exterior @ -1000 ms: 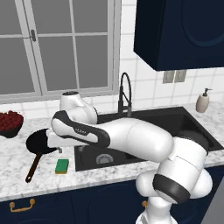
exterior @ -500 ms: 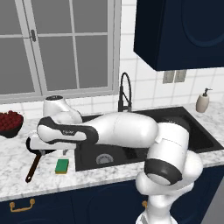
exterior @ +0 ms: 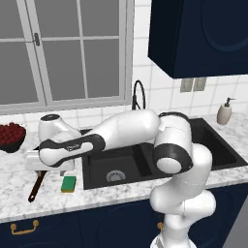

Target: Pick the pan and sponge and place them into the sink. Then turn on the water.

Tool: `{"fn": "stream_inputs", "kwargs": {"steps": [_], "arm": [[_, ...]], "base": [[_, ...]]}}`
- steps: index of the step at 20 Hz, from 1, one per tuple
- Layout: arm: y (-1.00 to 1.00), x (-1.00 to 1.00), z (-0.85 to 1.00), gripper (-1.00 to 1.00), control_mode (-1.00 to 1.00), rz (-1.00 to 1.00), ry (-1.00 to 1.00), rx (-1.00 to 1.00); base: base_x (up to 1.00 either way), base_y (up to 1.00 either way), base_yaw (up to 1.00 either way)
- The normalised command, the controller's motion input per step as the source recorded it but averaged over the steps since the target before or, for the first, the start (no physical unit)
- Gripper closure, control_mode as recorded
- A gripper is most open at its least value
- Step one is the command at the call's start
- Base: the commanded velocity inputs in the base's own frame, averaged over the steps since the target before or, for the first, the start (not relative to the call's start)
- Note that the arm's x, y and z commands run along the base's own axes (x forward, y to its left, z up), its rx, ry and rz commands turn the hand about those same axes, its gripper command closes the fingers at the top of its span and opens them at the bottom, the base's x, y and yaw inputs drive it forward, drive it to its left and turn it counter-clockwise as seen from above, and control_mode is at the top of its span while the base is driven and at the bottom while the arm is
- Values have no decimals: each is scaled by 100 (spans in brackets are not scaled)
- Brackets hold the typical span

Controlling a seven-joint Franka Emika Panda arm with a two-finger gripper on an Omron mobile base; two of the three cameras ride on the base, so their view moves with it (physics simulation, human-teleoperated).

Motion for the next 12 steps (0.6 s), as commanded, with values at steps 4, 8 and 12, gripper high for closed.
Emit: {"fn": "stream_inputs", "kwargs": {"steps": [4, 8, 12], "arm": [[44, 33, -26, -100, -100, 0, 2, -8], [41, 14, -18, -100, -100, 0, 3, -6], [35, 0, -4, -100, -100, 0, 1, -4]], "base": [[0, 0, 0], [0, 0, 0], [0, 0, 0]]}}
